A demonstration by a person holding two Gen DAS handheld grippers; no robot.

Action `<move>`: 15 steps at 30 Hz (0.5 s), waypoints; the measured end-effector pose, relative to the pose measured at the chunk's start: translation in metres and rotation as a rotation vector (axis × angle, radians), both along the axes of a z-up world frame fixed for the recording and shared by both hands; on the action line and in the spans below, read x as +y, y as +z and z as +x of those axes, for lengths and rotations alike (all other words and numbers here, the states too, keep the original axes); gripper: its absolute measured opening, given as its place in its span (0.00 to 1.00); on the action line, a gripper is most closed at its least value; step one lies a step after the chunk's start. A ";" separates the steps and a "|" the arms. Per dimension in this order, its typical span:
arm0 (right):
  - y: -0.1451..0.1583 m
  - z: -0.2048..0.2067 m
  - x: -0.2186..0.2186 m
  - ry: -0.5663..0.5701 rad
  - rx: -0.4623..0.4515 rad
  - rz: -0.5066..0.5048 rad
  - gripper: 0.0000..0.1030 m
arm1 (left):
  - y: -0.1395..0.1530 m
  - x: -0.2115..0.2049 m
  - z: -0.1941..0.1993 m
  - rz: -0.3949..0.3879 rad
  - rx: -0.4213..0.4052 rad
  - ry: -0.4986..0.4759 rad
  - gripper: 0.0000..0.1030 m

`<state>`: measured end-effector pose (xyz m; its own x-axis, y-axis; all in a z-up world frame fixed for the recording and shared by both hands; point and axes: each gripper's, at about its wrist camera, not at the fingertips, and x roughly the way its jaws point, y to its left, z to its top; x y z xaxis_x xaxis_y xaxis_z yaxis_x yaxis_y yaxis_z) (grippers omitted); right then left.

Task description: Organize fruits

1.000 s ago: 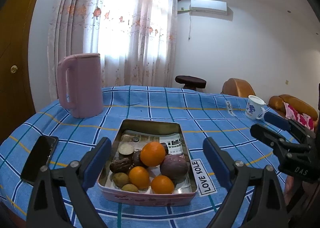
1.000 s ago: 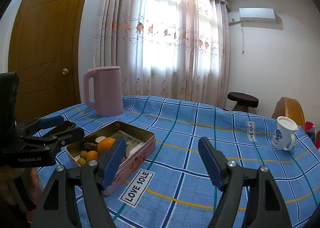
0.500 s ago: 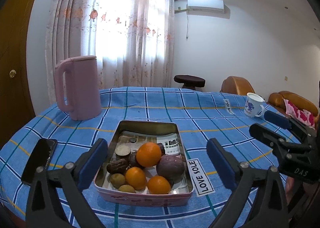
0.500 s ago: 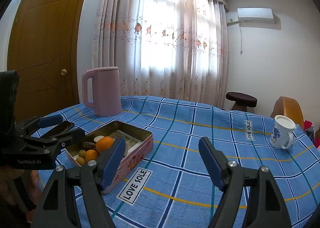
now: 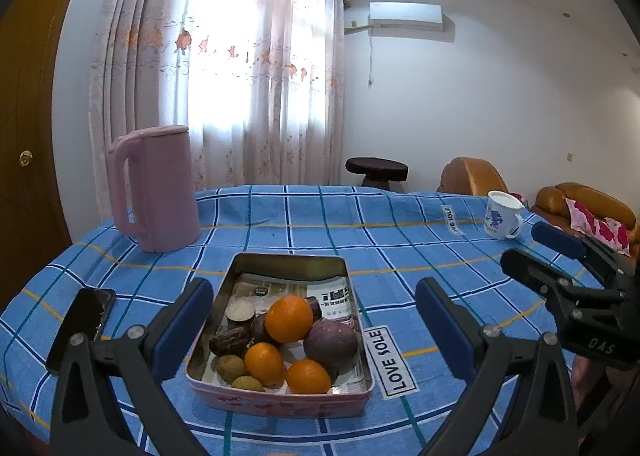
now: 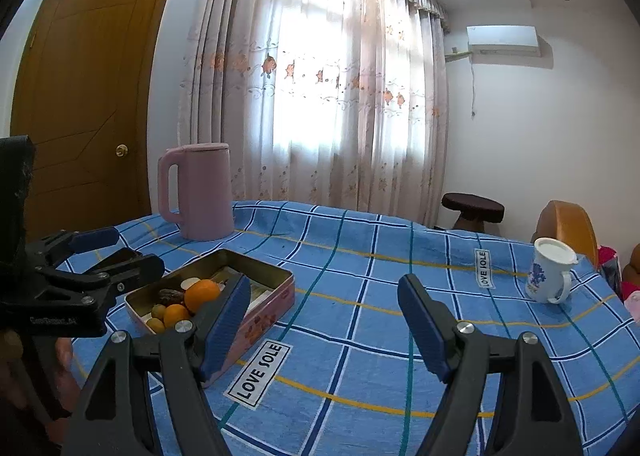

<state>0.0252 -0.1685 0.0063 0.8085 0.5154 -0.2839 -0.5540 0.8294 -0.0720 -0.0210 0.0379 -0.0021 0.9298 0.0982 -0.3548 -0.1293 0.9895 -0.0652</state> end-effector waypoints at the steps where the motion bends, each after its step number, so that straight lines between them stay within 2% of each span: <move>1: 0.001 -0.001 -0.001 -0.001 -0.003 0.000 0.75 | 0.000 -0.001 0.000 0.005 0.000 0.006 1.00; 15: -0.004 0.000 -0.002 -0.008 0.002 -0.014 0.75 | -0.001 0.002 0.001 -0.020 0.003 0.007 1.00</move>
